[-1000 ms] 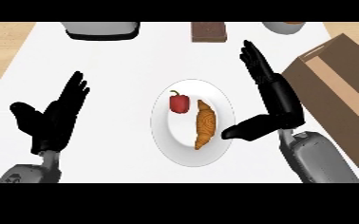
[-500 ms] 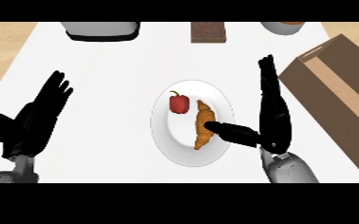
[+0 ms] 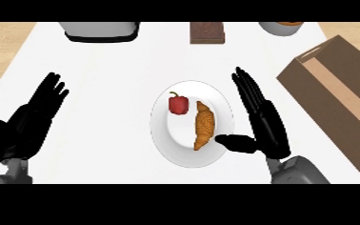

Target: Pick the bell pepper from the plate and place it in the cardboard box

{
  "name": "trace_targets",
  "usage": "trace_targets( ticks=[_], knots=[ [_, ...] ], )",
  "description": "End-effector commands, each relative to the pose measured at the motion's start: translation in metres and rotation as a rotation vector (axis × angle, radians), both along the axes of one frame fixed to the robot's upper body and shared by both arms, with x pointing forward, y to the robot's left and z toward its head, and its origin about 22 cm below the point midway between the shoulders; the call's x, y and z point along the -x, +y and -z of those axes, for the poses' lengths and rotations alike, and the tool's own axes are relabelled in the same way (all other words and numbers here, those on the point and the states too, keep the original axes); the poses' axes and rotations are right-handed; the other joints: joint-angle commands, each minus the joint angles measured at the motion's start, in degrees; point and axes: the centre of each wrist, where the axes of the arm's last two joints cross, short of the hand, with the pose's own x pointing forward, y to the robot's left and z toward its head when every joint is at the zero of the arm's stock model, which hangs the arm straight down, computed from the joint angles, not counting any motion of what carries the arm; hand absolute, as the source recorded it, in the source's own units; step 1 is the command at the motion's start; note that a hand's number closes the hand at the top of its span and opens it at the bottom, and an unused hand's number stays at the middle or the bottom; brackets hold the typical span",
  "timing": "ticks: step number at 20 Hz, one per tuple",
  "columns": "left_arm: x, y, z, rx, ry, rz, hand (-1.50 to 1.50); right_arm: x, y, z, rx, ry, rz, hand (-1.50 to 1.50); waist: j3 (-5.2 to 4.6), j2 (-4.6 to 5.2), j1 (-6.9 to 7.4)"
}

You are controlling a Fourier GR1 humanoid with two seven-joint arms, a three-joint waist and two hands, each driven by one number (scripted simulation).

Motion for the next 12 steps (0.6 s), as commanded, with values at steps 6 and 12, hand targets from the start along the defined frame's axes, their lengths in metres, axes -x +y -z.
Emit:
trace_targets(
  ticks=[6,12],
  knots=[
    [-0.002,0.010,-0.014,0.007,0.000,0.018,0.00,-0.002,0.076,-0.051,0.358,0.286,0.101,-1.50,0.10,-0.12,0.53],
    [0.003,-0.006,0.008,0.026,-0.013,0.023,0.00,-0.009,0.134,-0.066,0.383,0.480,0.108,-1.50,0.35,0.60,0.78]
  ],
)
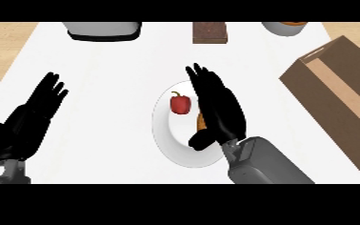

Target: Pick the bell pepper from the plate and place it in the cardboard box

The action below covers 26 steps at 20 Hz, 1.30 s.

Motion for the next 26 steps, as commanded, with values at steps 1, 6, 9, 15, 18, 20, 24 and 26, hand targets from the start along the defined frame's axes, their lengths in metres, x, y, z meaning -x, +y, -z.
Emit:
trace_targets(
  ticks=[1,6,9,15,18,20,24,26],
  knots=[
    [0.004,-0.011,-0.004,-0.013,0.001,0.006,0.00,-0.007,0.043,-0.006,0.046,0.127,0.024,-1.50,0.15,0.27,0.34],
    [-0.010,0.001,-0.010,0.004,-0.006,-0.011,0.00,-0.009,0.036,-0.012,0.072,0.167,0.041,-1.50,0.16,0.29,-0.33],
    [0.005,0.003,-0.005,-0.009,-0.011,-0.004,0.00,0.000,0.023,-0.002,0.084,0.196,0.031,-1.50,0.17,0.22,-0.34],
    [-0.005,0.004,0.010,0.001,-0.009,-0.012,0.00,-0.002,0.039,-0.014,0.108,0.182,0.050,-1.50,0.16,0.26,-0.25],
    [0.004,0.007,-0.006,-0.011,-0.006,-0.009,0.00,0.004,0.027,0.022,0.079,0.165,0.026,-1.50,0.18,0.24,-0.27],
    [-0.002,-0.002,-0.001,0.000,0.010,-0.021,0.00,-0.004,0.031,0.011,0.068,0.158,0.021,-1.50,0.17,0.26,-0.24],
    [-0.002,0.016,-0.007,-0.011,-0.019,-0.015,0.00,-0.003,0.031,0.018,0.091,0.131,0.013,-1.50,0.17,0.25,-0.25],
    [-0.010,0.013,0.005,-0.005,-0.014,0.010,0.00,-0.009,0.042,0.012,0.084,0.117,0.019,-1.50,0.16,0.29,-0.17]
  ],
)
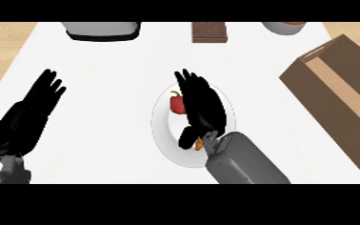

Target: Pick the bell pepper from the plate and place it in the cardboard box

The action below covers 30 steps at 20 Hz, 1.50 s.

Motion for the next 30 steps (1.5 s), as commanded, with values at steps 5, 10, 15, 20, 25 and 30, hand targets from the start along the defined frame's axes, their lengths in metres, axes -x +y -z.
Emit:
trace_targets(
  ticks=[5,10,15,20,25,30],
  knots=[
    [0.010,-0.001,0.006,-0.010,0.003,0.012,0.00,-0.012,0.018,0.017,0.067,0.005,0.014,-1.50,-0.01,0.03,0.39],
    [0.010,-0.021,0.014,0.000,0.002,0.000,0.00,-0.020,0.017,0.011,0.085,0.038,0.020,-1.50,0.00,0.02,0.32],
    [0.003,-0.001,0.011,0.006,0.002,-0.005,0.00,-0.035,0.009,0.023,0.110,0.068,0.040,-1.50,-0.01,0.05,0.12],
    [0.012,-0.009,0.008,-0.001,-0.021,-0.015,0.00,-0.033,0.021,0.023,0.133,0.069,0.063,-1.50,-0.01,0.03,0.34],
    [0.003,0.000,0.002,-0.010,-0.021,-0.010,0.00,-0.041,0.020,0.033,0.146,0.089,0.066,-1.50,0.00,0.06,0.31],
    [0.006,-0.001,0.009,0.002,-0.015,-0.001,0.00,-0.032,0.030,0.036,0.170,0.108,0.035,-1.50,-0.01,0.03,0.40]
  ],
)
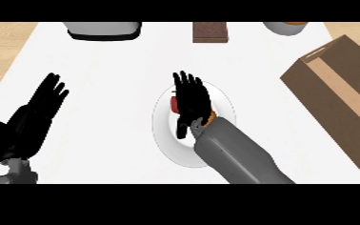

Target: Pick the bell pepper from the plate and place it in the cardboard box

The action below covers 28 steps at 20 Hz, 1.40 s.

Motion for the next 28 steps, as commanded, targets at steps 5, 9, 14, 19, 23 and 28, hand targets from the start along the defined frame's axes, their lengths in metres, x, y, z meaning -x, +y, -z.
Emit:
trace_targets(
  ticks=[5,9,14,19,23,28],
  knots=[
    [-0.004,0.005,-0.015,-0.012,-0.003,0.011,0.00,-0.002,0.002,0.021,0.029,0.038,0.017,-1.50,0.01,0.04,0.41],
    [0.003,-0.010,0.003,-0.021,0.002,0.002,0.00,-0.015,-0.008,0.017,0.045,0.053,0.010,-1.50,0.00,-0.03,-0.09],
    [0.005,0.012,-0.002,0.006,-0.006,0.011,0.00,-0.022,-0.007,0.033,0.011,0.026,0.023,-1.50,0.01,0.14,0.71],
    [-0.002,0.008,-0.001,0.003,0.007,0.006,0.00,-0.021,-0.014,0.038,0.010,-0.025,-0.044,1.50,0.01,0.06,0.08],
    [-0.003,0.002,-0.017,-0.002,-0.012,0.012,0.00,-0.025,-0.014,0.040,0.015,-0.070,-0.073,1.50,0.02,0.04,0.23],
    [-0.009,-0.012,-0.002,0.012,0.003,0.027,0.00,-0.010,-0.001,0.042,0.007,-0.098,-0.064,1.50,0.01,0.13,0.61]
  ],
)
